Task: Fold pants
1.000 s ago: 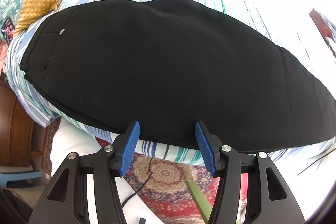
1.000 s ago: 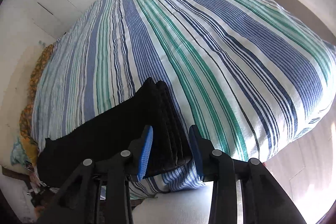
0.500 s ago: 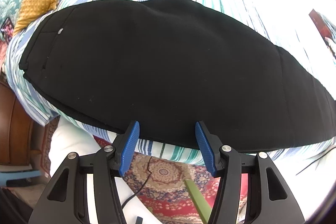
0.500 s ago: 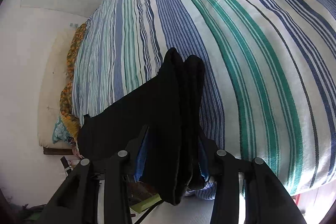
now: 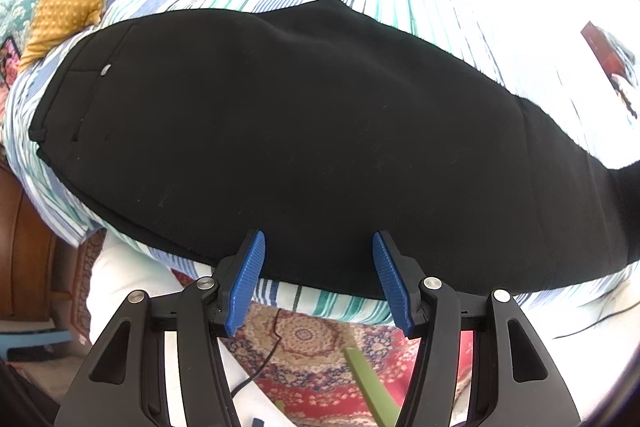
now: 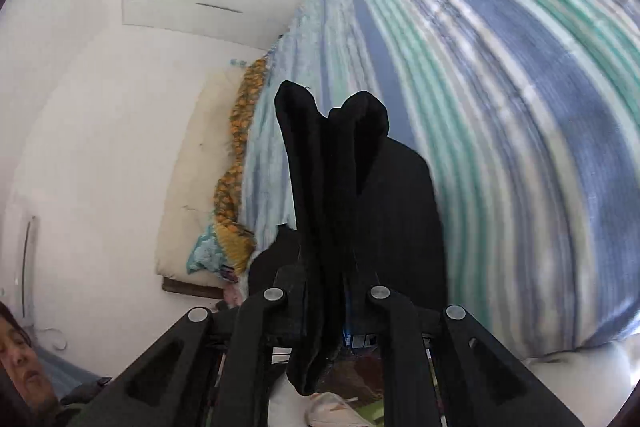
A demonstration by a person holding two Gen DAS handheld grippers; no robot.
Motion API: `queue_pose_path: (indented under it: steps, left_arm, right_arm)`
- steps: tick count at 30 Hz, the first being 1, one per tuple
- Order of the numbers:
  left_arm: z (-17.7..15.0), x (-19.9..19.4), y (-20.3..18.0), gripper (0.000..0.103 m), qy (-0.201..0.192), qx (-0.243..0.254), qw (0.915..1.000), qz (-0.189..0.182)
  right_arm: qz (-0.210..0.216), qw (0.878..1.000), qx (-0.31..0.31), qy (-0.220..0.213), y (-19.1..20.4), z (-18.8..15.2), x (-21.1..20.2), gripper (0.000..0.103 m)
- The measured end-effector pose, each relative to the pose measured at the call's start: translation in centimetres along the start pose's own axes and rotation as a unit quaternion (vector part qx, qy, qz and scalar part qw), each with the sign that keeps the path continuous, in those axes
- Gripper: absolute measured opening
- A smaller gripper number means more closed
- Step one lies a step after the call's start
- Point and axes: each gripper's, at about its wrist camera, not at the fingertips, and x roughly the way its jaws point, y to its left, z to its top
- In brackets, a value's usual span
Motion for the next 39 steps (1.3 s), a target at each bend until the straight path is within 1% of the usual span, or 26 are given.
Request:
queue_pose_path:
  steps: [3, 6, 8, 10, 11, 12, 13, 14, 15, 16, 17, 18, 21, 23, 24, 25, 26, 27, 29, 30, 31, 32, 33, 34, 37, 39]
  left_arm:
    - [0.1, -0.4, 0.2, 0.059, -0.007, -0.006, 0.9999, -0.012]
    - [0.1, -1.0, 0.9, 0.059, -0.015, -0.013, 0.9997, -0.018]
    - [0.2, -1.4, 1.5, 0.059, -0.019, -0.02, 0.9995, -0.018]
    - [0.2, -1.6, 2.6, 0.059, -0.023, -0.032, 0.9991, -0.017]
    - [0.3, -1.7, 3.0, 0.059, -0.025, -0.038, 0.9988, -0.017]
    - [0.3, -1.8, 3.5, 0.059, -0.028, -0.045, 0.9985, -0.018]
    - [0.3, -2.0, 4.1, 0.059, -0.03, -0.052, 0.998, -0.02]
    - [0.3, -2.2, 4.5, 0.059, -0.032, -0.056, 0.9976, -0.024]
    - [0.3, -2.5, 4.9, 0.061, -0.036, -0.059, 0.9971, -0.032]
    - [0.2, -2.9, 5.2, 0.063, -0.04, -0.06, 0.9963, -0.046]
    - [0.0, -3.2, 5.2, 0.065, -0.045, -0.059, 0.9954, -0.06]
    - [0.0, -3.7, 5.1, 0.065, -0.053, -0.055, 0.9939, -0.08]
    - [0.5, -4.9, 3.0, 0.065, -0.073, -0.017, 0.9877, -0.137]
    - [1.5, -4.8, 0.7, 0.065, -0.075, 0.017, 0.9845, -0.158]
    - [2.0, -4.5, -0.4, 0.065, -0.071, 0.032, 0.9849, -0.155]
    - [2.6, -3.8, -1.7, 0.065, -0.065, 0.047, 0.9863, -0.144]
    - [3.0, -3.0, -2.6, 0.061, -0.061, 0.056, 0.9879, -0.131]
    - [3.3, -2.0, -3.4, 0.049, -0.052, 0.061, 0.9902, -0.114]
    - [3.8, -0.2, -4.1, 0.035, -0.023, 0.063, 0.9933, -0.095]
    - [3.9, 0.5, -4.2, 0.033, -0.013, 0.059, 0.9942, -0.089]
    - [4.0, 1.1, -4.1, 0.028, -0.005, 0.054, 0.995, -0.083]
    - [3.9, 1.4, -3.7, 0.013, -0.001, 0.05, 0.9954, -0.082]
    - [3.6, 1.3, -3.5, 0.007, -0.004, 0.048, 0.9959, -0.077]
    - [3.5, 1.0, -3.4, 0.005, -0.01, 0.049, 0.9961, -0.073]
    - [3.2, 0.1, -2.8, 0.003, -0.025, 0.059, 0.9969, -0.047]
    - [3.0, 0.5, -2.4, 0.003, -0.021, 0.056, 0.9974, -0.04]
  right_arm:
    - [0.077, 0.997, -0.004, 0.016, 4.0, -1.5, 6.0, 0.012]
    - [0.16, 0.986, 0.014, 0.045, 6.3, -3.9, 14.0, 0.012]
    - [0.183, 0.981, 0.015, 0.067, 7.7, -5.7, 20.0, 0.012]
    - [0.182, 0.98, 0.01, 0.086, 8.8, -7.6, 25.9, 0.012]
    - [0.169, 0.981, -0.005, 0.095, 9.3, -8.6, 28.5, 0.014]
    - [0.14, 0.984, -0.026, 0.104, 9.7, -9.7, 31.0, 0.018]
    - [0.091, 0.988, -0.053, 0.117, 10.2, -10.9, 33.2, 0.031]
    - [0.027, 0.986, -0.092, 0.139, 10.5, -11.8, 35.5, 0.062]
    - [-0.039, 0.976, -0.139, 0.165, 11.1, -13.0, 37.1, 0.071]
    - [-0.079, 0.962, -0.177, 0.192, 11.5, -14.2, 37.9, 0.073]
    - [-0.085, 0.951, -0.212, 0.208, 12.0, -15.1, 37.9, 0.073]
    - [-0.086, 0.943, -0.246, 0.209, 12.7, -15.8, 37.0, 0.073]
    - [-0.108, 0.925, -0.33, 0.158, 13.9, -17.3, 31.3, 0.077]
    - [-0.143, 0.917, -0.357, 0.105, 13.2, -17.1, 26.7, 0.087]
    - [-0.164, 0.915, -0.361, 0.078, 12.6, -17.4, 24.3, 0.088]
    - [-0.18, 0.916, -0.355, 0.054, 12.1, -17.1, 22.7, 0.088]
    - [-0.192, 0.919, -0.342, 0.033, 11.4, -17.0, 20.9, 0.088]
    - [-0.201, 0.924, -0.324, 0.013, 10.3, -17.2, 19.1, 0.088]
    - [-0.201, 0.937, -0.284, -0.028, 9.4, -15.9, 16.6, 0.088]
    - [-0.197, 0.941, -0.271, -0.046, 9.2, -15.2, 15.8, 0.088]
    - [-0.195, 0.942, -0.266, -0.064, 9.2, -14.9, 15.2, 0.088]
    - [-0.194, 0.941, -0.268, -0.075, 9.3, -14.7, 14.8, 0.088]
    - [-0.195, 0.938, -0.274, -0.081, 9.5, -14.6, 14.8, 0.088]
    - [-0.197, 0.936, -0.28, -0.081, 9.7, -14.5, 14.8, 0.088]
    - [-0.198, 0.933, -0.293, -0.064, 10.2, -14.4, 15.7, 0.088]
    - [-0.188, 0.932, -0.305, -0.058, 11.3, -14.3, 15.9, 0.088]
